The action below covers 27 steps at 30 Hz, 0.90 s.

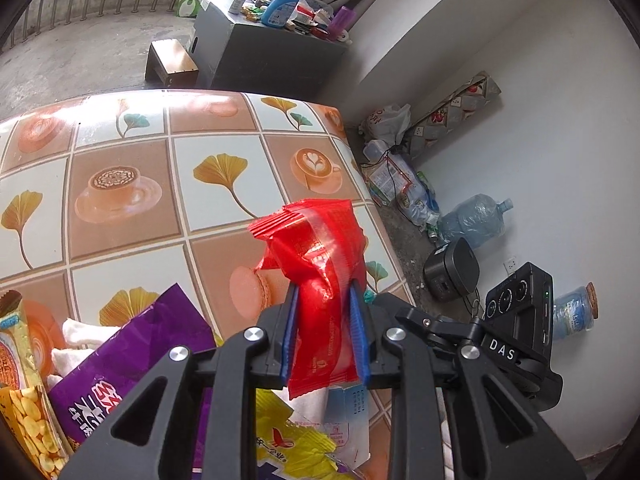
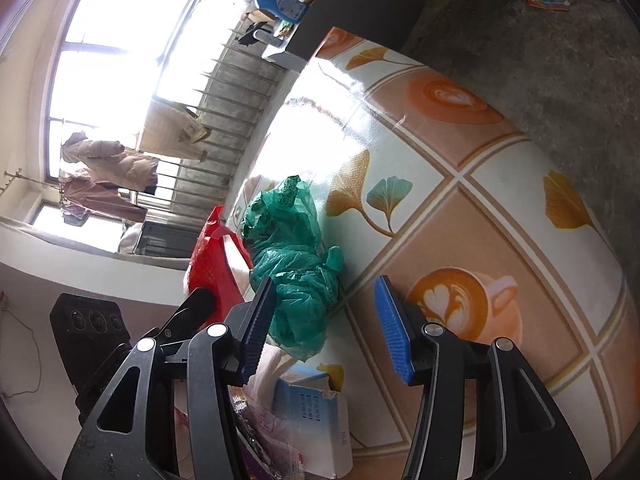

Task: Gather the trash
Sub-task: 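Grasp the red bag with the left gripper while the right gripper grasps the green bag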

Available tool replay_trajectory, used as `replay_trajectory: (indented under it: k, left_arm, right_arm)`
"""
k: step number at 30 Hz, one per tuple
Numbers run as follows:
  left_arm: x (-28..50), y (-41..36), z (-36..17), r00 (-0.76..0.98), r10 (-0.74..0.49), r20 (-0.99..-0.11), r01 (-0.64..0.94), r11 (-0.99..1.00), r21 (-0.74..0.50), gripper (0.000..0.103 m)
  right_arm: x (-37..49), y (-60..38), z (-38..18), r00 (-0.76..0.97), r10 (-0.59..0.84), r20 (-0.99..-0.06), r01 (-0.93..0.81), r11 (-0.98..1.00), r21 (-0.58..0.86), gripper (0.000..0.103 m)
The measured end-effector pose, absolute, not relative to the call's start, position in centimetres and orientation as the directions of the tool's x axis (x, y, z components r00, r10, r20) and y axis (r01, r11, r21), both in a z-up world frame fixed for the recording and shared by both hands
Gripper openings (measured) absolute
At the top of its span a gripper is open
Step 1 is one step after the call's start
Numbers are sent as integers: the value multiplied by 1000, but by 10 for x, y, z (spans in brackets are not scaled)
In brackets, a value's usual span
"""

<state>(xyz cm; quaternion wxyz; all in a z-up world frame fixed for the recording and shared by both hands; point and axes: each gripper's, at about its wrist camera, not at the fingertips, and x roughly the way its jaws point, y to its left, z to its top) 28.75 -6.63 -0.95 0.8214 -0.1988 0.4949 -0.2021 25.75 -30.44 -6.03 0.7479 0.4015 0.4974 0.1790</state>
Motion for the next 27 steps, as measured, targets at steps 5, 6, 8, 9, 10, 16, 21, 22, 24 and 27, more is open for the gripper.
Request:
replay_trajectory:
  k: [5, 6, 8, 9, 10, 16, 21, 22, 24, 27]
  left_arm:
    - [290, -67, -13, 425, -528, -736, 136, 841, -524, 23]
    - [290, -67, -14, 425, -528, -736, 136, 841, -525, 23]
    - [291, -67, -14, 426, -530, -733, 134, 839, -528, 22]
    - [291, -67, -13, 429, -533, -729, 134, 836, -532, 22]
    - [290, -67, -12, 433, -535, -725, 137, 834, -534, 22]
    - [282, -64, 0, 466, -538, -702, 165, 832, -529, 22]
    - [277, -58, 9, 489, -534, -690, 169, 834, -525, 22]
    - [276, -58, 10, 490, -536, -688, 172, 832, -527, 22]
    - [273, -59, 10, 485, -543, -686, 182, 830, -528, 22]
    - [270, -64, 9, 473, -549, -689, 193, 828, -527, 22]
  right_arm:
    - [261, -302, -57, 427, 701, -571, 115, 585, 803, 23]
    - [261, -301, -56, 427, 704, -567, 112, 581, 806, 17]
    - [260, -301, -55, 433, 702, -566, 108, 582, 806, 11]
    - [259, -302, -53, 437, 700, -565, 104, 585, 804, 9]
    - [257, -302, -52, 442, 696, -567, 101, 589, 802, 1]
    - [250, -311, -44, 480, 676, -560, 94, 594, 799, 0]
    - [238, -326, -30, 526, 630, -571, 89, 627, 774, 0]
    - [234, -330, -28, 536, 624, -569, 89, 628, 773, 0]
    - [226, -337, -23, 552, 600, -579, 96, 645, 758, 0]
    - [221, -338, -22, 561, 582, -589, 88, 665, 741, 0]
